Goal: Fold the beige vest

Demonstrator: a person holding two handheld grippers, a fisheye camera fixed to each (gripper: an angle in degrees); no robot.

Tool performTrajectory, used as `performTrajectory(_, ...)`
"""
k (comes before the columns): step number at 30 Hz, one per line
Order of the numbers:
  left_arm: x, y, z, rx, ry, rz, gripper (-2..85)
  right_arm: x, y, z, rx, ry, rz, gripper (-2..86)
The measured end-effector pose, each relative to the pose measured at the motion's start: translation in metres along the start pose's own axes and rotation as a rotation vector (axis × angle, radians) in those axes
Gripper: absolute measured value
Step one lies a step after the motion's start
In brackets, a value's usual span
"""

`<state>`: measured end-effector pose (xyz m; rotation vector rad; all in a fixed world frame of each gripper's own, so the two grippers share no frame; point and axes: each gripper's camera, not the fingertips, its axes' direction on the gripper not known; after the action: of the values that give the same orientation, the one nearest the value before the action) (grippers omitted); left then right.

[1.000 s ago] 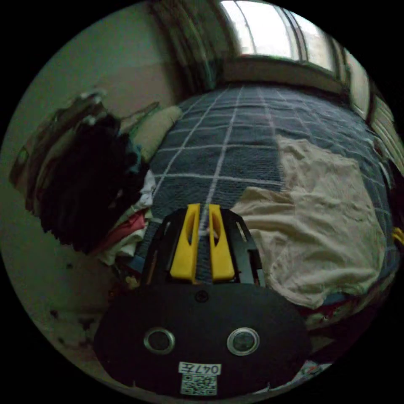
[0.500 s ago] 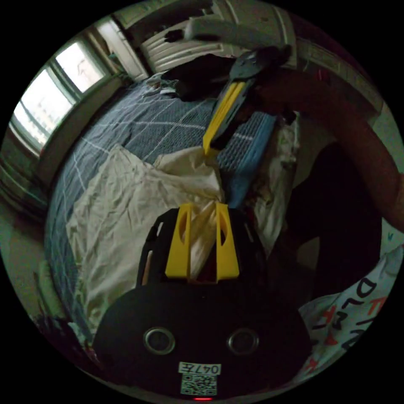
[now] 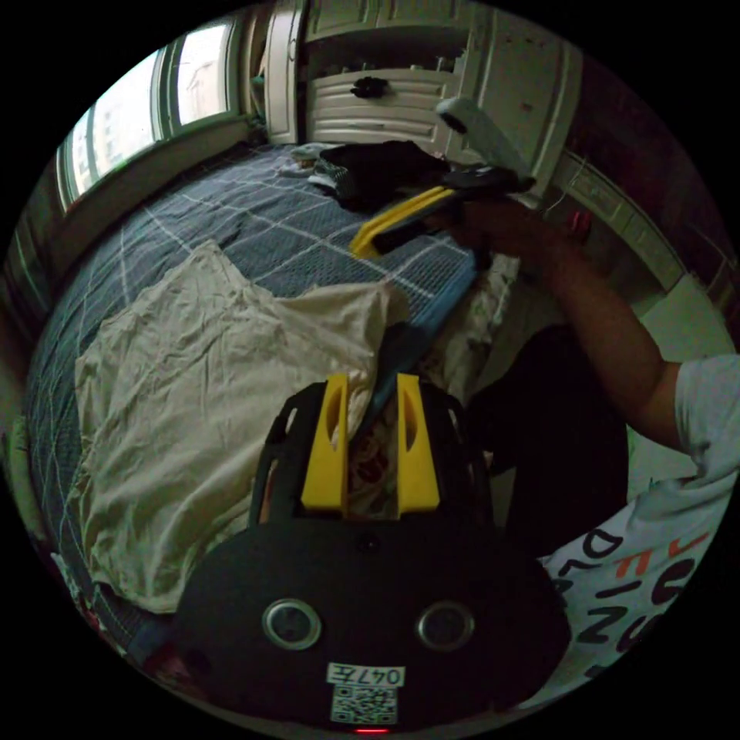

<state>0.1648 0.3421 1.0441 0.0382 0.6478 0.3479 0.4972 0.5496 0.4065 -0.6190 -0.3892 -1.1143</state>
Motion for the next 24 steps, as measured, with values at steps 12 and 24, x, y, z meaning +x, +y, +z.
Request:
performTrajectory(12,0.107,-0.081,0.063,-0.022,-0.310,0.078,7.9,0.010,-0.016,0.083,-0.252,0.055,-0.003,0.7)
performTrajectory(24,0.153,-0.093,0.053,0.120,-0.212,-0.045,8.2,0.023,0.019,0.069,-0.211,0.375,0.111,1.1)
